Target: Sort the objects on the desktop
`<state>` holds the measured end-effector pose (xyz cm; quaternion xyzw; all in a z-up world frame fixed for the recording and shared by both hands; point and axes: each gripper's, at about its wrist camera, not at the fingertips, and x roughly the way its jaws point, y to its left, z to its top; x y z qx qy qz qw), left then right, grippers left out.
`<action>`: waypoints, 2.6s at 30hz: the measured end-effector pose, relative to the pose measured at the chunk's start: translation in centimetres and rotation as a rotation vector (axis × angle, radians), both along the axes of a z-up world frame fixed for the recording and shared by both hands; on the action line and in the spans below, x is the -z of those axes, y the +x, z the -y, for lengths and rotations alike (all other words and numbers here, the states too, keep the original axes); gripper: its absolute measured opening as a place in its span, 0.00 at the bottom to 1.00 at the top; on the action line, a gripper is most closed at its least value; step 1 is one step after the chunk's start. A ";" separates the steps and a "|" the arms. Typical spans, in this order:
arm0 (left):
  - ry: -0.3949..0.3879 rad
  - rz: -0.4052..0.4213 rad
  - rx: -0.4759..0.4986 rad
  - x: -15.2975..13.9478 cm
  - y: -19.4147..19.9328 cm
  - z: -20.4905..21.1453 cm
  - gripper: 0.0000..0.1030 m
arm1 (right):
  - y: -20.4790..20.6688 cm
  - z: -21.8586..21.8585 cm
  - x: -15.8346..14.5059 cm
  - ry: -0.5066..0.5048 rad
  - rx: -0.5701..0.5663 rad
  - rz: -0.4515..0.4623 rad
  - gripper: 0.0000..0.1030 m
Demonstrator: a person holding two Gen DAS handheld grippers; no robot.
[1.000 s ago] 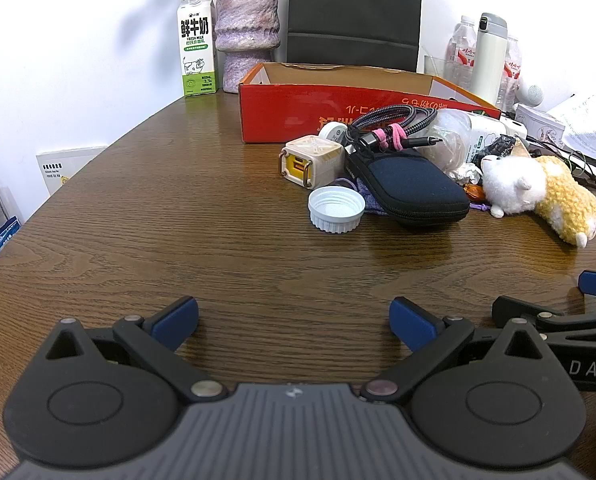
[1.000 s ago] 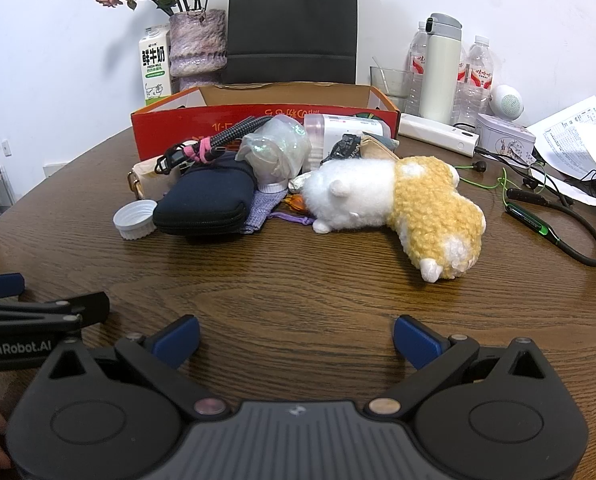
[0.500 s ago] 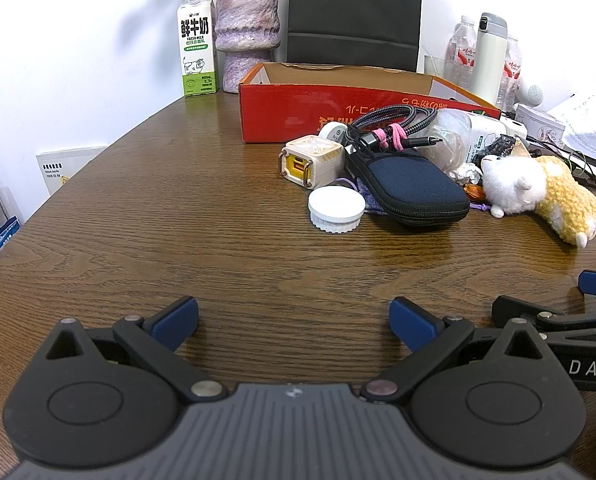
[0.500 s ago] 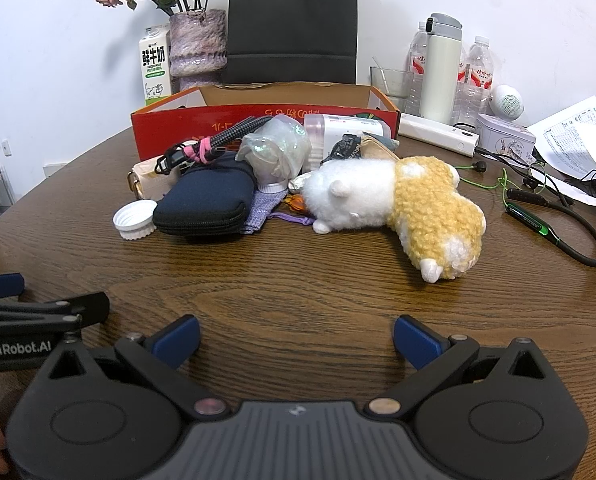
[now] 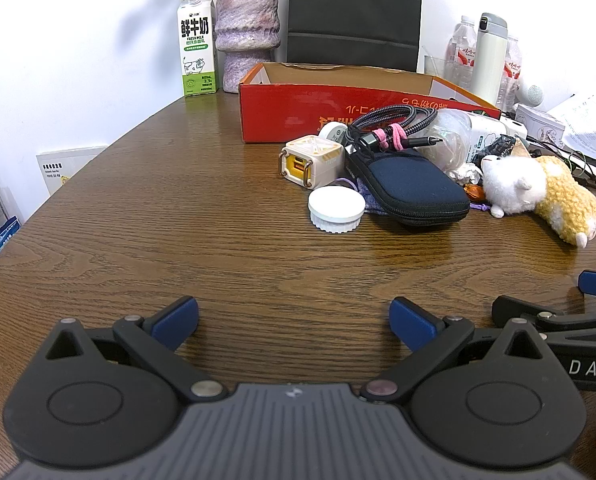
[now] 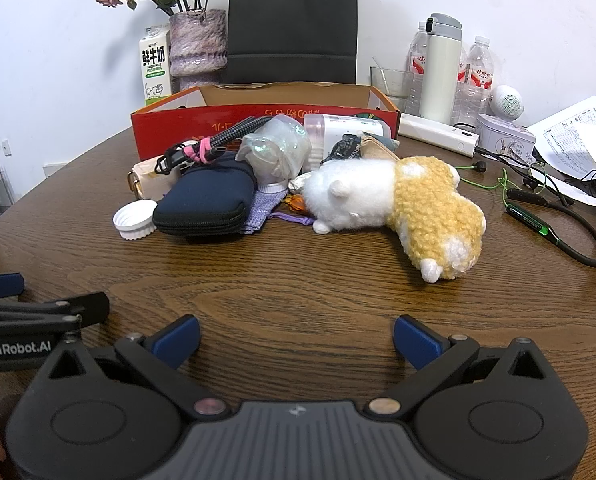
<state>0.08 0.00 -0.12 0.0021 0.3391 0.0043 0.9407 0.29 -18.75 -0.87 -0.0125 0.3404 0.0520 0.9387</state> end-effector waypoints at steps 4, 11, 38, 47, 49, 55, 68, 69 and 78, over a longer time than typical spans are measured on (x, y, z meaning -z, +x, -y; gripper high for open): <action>-0.013 0.006 0.013 0.0 -0.1 -0.2 1.00 | -0.1 -0.2 0.1 0.003 -0.001 0.001 1.00; -0.156 0.116 0.104 -1.8 1.2 -1.7 1.00 | 0.0 2.7 -1.4 0.160 -0.046 0.038 0.97; -0.178 0.029 0.154 -0.8 7.9 -1.5 0.39 | 10.4 4.9 -6.2 0.086 -0.061 0.220 0.07; -0.160 0.086 0.124 -3.3 2.7 -1.9 0.39 | -0.4 4.0 -7.4 0.137 -0.144 0.250 0.07; -0.155 0.078 0.124 -3.4 0.8 -1.6 0.39 | -2.4 3.4 -6.0 0.142 -0.146 0.213 0.07; -0.146 0.094 0.141 -3.2 -5.1 -0.3 0.39 | -6.7 2.1 -2.5 0.168 -0.130 0.118 0.07; -0.116 0.168 0.146 -3.5 -10.7 1.0 0.39 | -12.4 0.2 -2.2 0.123 -0.135 0.173 0.07; -0.109 0.172 0.141 -3.8 -10.5 0.9 0.39 | -12.0 0.5 -2.4 0.126 -0.127 0.172 0.07; -0.138 0.258 0.090 -9.8 -4.0 -1.3 0.39 | -4.9 5.3 -9.2 0.221 -0.131 0.251 0.07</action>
